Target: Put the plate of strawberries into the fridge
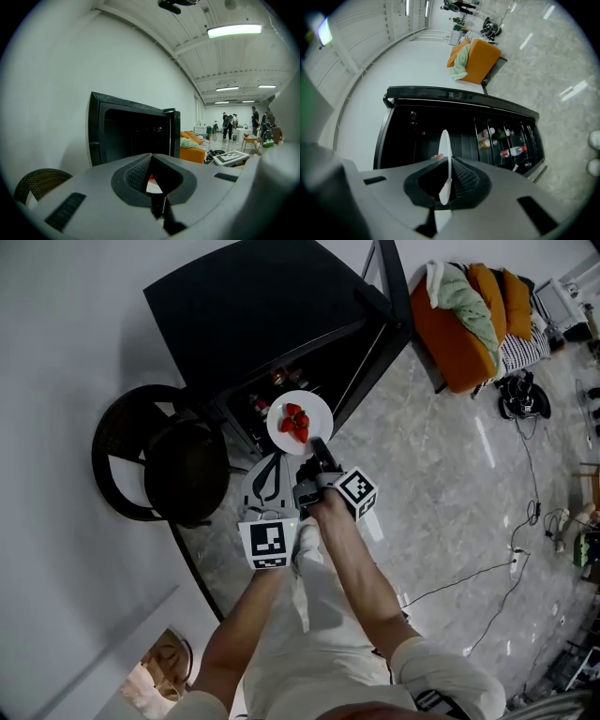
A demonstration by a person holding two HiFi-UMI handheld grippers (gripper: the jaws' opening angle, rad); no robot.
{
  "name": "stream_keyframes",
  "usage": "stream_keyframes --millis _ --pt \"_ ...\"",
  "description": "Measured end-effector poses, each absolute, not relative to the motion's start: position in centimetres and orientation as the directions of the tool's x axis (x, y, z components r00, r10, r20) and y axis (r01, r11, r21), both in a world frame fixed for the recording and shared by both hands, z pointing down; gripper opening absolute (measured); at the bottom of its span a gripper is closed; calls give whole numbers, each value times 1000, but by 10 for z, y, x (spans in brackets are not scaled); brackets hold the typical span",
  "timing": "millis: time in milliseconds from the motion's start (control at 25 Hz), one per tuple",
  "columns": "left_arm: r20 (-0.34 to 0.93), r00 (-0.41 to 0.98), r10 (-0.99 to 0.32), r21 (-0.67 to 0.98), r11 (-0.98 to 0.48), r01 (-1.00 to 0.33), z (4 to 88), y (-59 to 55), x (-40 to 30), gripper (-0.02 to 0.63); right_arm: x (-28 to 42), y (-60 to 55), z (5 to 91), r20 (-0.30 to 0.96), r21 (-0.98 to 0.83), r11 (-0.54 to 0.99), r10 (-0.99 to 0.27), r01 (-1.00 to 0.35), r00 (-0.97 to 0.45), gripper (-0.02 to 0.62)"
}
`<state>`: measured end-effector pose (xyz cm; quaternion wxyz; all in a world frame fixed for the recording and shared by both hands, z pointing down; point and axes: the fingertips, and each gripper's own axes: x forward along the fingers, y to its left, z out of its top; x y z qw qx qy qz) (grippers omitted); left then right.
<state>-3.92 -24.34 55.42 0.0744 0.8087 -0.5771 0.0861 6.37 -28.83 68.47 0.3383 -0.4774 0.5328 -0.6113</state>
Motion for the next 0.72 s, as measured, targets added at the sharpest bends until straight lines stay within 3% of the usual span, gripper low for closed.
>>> stream_keyframes --millis 720 --pt "217 292 -932 26 -293 -956 584 -252 -41 2 68 -302 714 225 -974 -202 -923 -105 -313 20"
